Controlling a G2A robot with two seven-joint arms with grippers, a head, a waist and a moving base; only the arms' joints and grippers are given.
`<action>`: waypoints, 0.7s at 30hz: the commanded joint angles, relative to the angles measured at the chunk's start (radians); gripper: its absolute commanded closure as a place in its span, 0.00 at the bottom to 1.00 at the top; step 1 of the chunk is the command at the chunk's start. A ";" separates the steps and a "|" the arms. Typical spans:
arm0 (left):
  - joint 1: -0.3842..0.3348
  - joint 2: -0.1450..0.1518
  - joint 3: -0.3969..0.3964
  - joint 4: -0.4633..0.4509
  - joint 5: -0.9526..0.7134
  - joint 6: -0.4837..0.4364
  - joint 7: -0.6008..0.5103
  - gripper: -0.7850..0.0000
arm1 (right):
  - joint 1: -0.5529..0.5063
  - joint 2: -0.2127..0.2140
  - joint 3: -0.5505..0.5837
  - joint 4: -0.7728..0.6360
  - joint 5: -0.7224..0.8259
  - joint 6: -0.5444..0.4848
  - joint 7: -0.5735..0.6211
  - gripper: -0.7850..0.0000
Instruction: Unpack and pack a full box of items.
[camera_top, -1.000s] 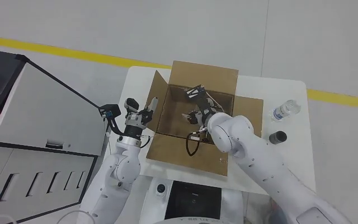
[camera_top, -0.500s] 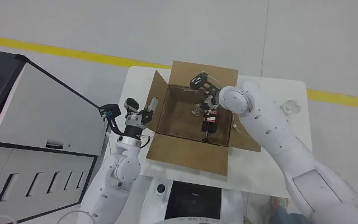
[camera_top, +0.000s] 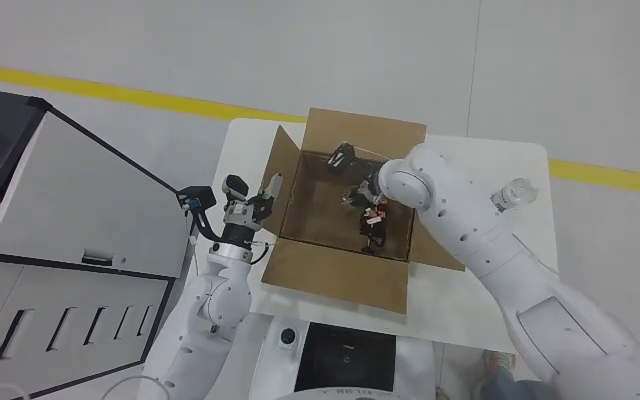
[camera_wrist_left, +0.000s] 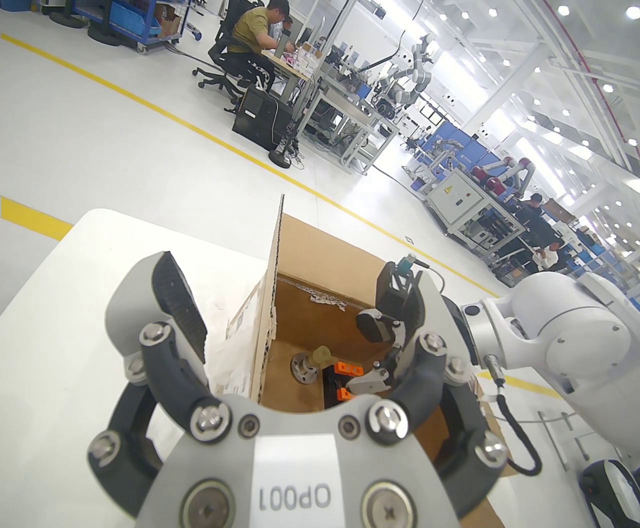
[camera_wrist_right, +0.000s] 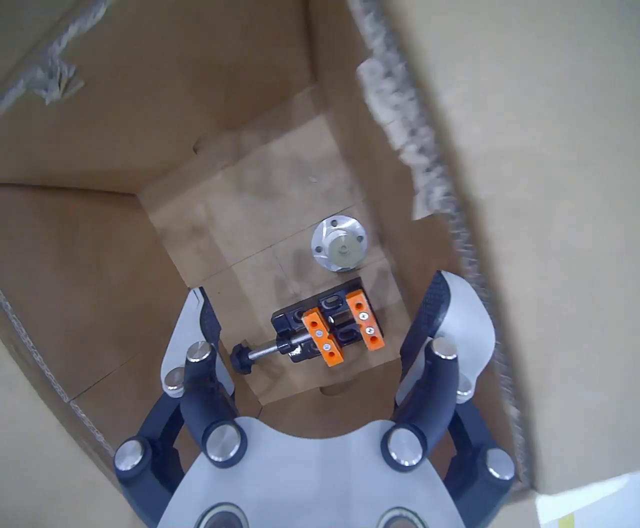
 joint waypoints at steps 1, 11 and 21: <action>0.000 0.000 0.000 0.000 0.000 0.000 0.000 0.00 | 0.024 0.001 -0.009 0.027 -0.012 -0.143 -0.015 0.68; 0.000 0.000 0.000 0.000 0.000 0.000 0.000 0.00 | 0.145 -0.064 -0.148 0.208 -0.082 -0.323 -0.056 0.51; 0.000 0.000 0.000 0.000 0.000 0.000 0.000 0.00 | 0.214 -0.161 -0.249 0.371 -0.133 -0.230 -0.122 0.49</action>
